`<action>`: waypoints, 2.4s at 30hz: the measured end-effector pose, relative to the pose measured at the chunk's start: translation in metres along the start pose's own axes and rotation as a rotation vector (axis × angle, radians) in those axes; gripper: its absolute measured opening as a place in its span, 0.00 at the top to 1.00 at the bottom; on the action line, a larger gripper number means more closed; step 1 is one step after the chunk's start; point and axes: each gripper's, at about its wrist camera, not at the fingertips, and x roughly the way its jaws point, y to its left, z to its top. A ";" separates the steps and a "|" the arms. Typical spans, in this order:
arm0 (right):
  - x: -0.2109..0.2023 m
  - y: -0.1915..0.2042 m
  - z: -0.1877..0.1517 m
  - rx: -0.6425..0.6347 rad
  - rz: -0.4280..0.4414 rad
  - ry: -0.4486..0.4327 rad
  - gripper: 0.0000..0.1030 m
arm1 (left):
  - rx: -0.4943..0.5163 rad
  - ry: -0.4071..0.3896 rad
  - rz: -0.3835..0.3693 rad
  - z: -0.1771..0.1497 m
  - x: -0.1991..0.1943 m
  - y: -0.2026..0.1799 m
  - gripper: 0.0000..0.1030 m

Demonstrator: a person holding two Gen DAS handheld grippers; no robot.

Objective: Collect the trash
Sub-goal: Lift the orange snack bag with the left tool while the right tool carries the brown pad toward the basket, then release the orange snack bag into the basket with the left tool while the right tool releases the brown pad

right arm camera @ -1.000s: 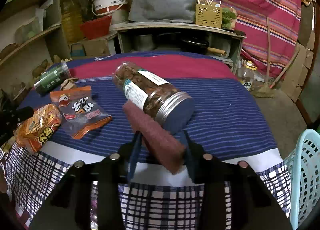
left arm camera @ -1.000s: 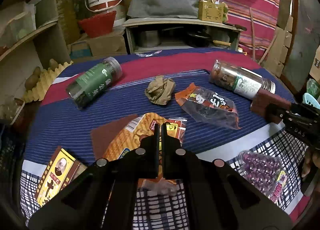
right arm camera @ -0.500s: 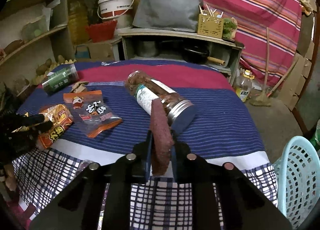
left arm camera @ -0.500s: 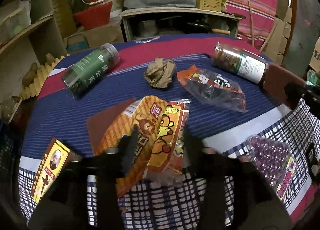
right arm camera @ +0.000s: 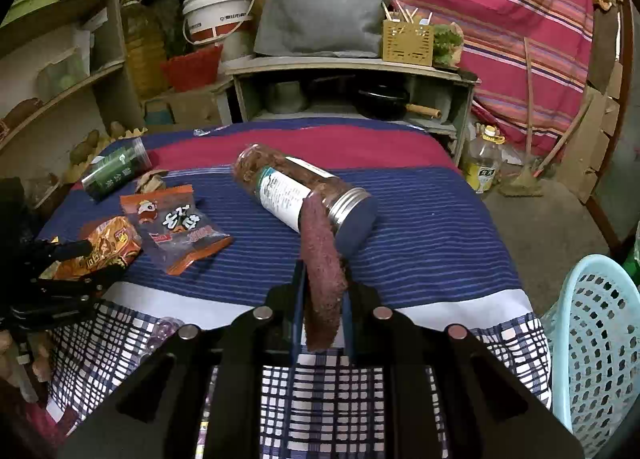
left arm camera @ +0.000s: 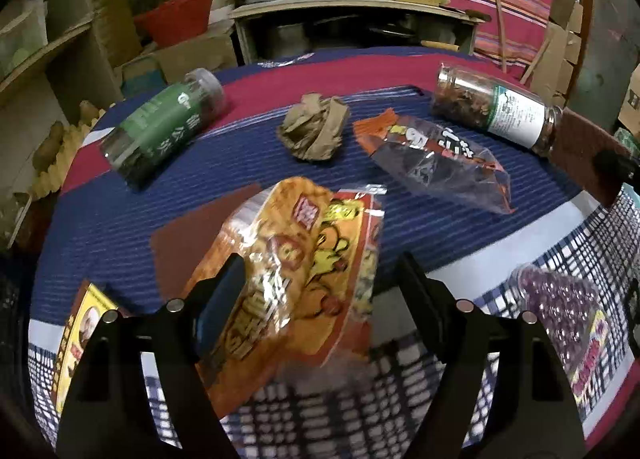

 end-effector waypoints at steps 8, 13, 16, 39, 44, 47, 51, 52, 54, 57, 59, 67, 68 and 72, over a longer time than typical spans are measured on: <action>-0.005 -0.002 0.001 0.015 0.003 -0.010 0.84 | 0.133 0.039 -0.032 -0.004 -0.005 -0.036 0.68; -0.012 -0.007 0.003 0.030 0.005 -0.028 0.84 | 0.113 0.048 -0.029 -0.002 -0.001 -0.037 0.67; -0.016 -0.010 0.003 0.041 0.013 -0.033 0.86 | 0.096 0.049 -0.051 -0.002 -0.001 -0.032 0.68; -0.168 -0.101 -0.033 0.118 -0.126 -0.212 0.86 | 0.094 -0.337 -0.170 0.023 -0.134 -0.145 0.69; -0.191 -0.153 -0.058 0.188 -0.215 -0.211 0.86 | 0.159 -0.356 -0.252 0.026 -0.134 -0.209 0.69; -0.199 -0.179 -0.070 0.225 -0.256 -0.208 0.86 | 0.202 -0.352 -0.289 0.027 -0.129 -0.245 0.69; -0.199 -0.210 -0.083 0.275 -0.297 -0.200 0.86 | 0.265 -0.356 -0.324 0.026 -0.127 -0.289 0.69; -0.198 -0.215 -0.085 0.282 -0.300 -0.198 0.86 | 0.279 -0.356 -0.335 0.026 -0.126 -0.300 0.69; -0.195 -0.225 -0.090 0.296 -0.319 -0.192 0.86 | 0.302 -0.361 -0.353 0.026 -0.125 -0.319 0.69; -0.189 -0.240 -0.096 0.318 -0.333 -0.182 0.86 | 0.324 -0.361 -0.373 0.026 -0.119 -0.341 0.69; -0.187 -0.249 -0.099 0.330 -0.343 -0.178 0.86 | 0.336 -0.358 -0.383 0.026 -0.115 -0.353 0.69; -0.179 -0.279 -0.106 0.370 -0.349 -0.184 0.86 | 0.350 -0.312 -0.434 0.032 -0.091 -0.401 0.69; -0.178 -0.280 -0.106 0.368 -0.349 -0.184 0.86 | 0.347 -0.303 -0.442 0.033 -0.088 -0.405 0.69; -0.175 -0.284 -0.107 0.359 -0.354 -0.183 0.86 | 0.330 -0.266 -0.466 0.035 -0.072 -0.416 0.68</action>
